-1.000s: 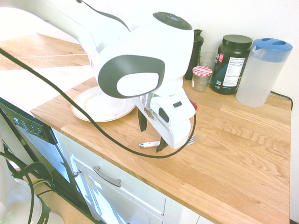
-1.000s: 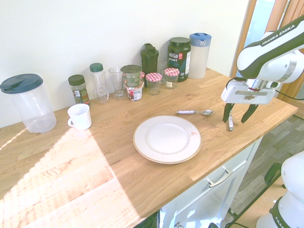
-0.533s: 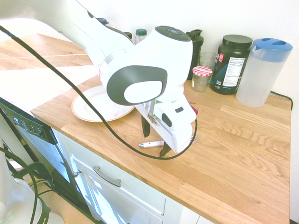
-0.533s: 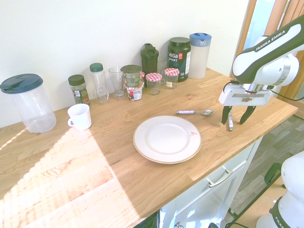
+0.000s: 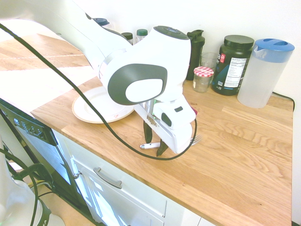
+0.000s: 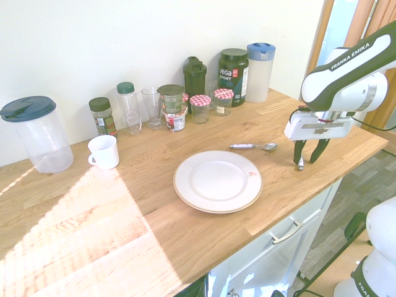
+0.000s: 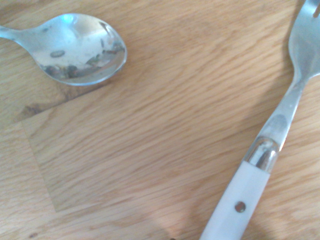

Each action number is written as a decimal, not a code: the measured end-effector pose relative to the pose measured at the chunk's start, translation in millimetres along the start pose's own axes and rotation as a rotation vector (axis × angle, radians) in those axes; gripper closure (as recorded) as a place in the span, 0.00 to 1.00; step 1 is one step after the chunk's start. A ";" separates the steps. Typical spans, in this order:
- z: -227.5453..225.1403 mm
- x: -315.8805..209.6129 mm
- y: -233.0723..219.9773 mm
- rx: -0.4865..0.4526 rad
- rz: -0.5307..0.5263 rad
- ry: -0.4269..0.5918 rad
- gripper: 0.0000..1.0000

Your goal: Put the fork into the plate

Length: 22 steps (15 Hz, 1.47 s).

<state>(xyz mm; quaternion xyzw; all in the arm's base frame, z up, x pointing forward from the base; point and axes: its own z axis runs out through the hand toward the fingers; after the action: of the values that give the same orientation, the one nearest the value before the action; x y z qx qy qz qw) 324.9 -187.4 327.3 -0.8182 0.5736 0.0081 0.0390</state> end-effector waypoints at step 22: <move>-47.0 -2.6 -10.3 0.160 -0.020 0.074 1.00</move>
<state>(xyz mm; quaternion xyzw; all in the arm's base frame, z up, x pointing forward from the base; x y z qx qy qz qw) 332.2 -184.9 374.9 -0.8178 0.5653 -0.0686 0.0831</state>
